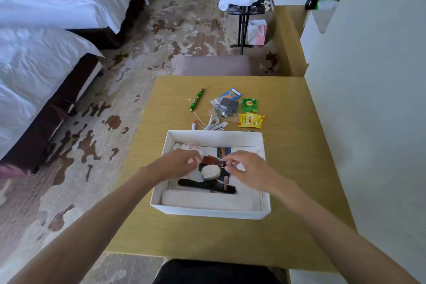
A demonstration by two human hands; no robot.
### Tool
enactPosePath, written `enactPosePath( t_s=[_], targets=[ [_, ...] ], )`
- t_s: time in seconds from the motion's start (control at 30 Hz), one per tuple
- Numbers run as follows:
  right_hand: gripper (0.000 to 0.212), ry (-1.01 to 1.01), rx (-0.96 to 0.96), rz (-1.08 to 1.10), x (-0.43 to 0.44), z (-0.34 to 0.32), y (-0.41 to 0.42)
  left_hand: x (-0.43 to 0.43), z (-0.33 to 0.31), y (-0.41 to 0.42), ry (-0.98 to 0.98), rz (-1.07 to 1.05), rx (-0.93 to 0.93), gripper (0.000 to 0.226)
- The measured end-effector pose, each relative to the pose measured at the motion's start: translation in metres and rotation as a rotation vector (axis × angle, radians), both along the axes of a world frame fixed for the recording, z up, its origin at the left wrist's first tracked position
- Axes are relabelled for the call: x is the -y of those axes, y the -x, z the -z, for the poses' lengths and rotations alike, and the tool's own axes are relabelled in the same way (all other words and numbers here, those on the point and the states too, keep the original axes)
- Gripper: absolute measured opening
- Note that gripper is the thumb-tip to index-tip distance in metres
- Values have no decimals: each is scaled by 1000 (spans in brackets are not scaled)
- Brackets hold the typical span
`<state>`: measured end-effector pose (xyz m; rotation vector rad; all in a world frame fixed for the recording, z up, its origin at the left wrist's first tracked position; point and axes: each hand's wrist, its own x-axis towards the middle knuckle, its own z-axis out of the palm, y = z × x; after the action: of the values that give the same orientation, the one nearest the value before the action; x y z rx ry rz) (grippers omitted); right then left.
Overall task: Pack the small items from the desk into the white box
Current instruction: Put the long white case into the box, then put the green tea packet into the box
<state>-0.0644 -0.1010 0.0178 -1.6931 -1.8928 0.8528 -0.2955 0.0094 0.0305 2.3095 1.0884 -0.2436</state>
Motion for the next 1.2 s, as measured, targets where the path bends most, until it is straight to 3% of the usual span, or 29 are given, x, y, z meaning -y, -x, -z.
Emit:
enactPosePath(
  t_s=[0.17, 0.33, 0.53, 0.67, 0.8, 0.93, 1.03, 1.2],
  targets=[
    [20, -144, -155, 297, -30, -19, -52, -12, -3, -40, -182, -163, 225, 19],
    [22, 13, -105, 590, -64, 17, -97, -44, -3, -103, -98, -288, 352, 19],
    [49, 418, -40, 558, -103, 73, -108, -98, 30, -162, -101, -166, 195, 21],
    [71, 407, 89, 452, -122, 93, -107, -130, 65, -192, -70, -35, 54, 20],
    [59, 388, 207, 431, -114, 111, -109, -149, 94, -218, -193, 99, -43, 35],
    [35, 385, -131, 646, -94, 121, -121, -181, 104, -258, -388, 86, 33, 32],
    [21, 333, -352, 888, -90, 119, -133, -202, 108, -288, -401, 177, -88, 43],
    [23, 200, -549, 1016, -84, 104, -147, -222, 124, -312, -359, 189, -227, 66]
  ],
)
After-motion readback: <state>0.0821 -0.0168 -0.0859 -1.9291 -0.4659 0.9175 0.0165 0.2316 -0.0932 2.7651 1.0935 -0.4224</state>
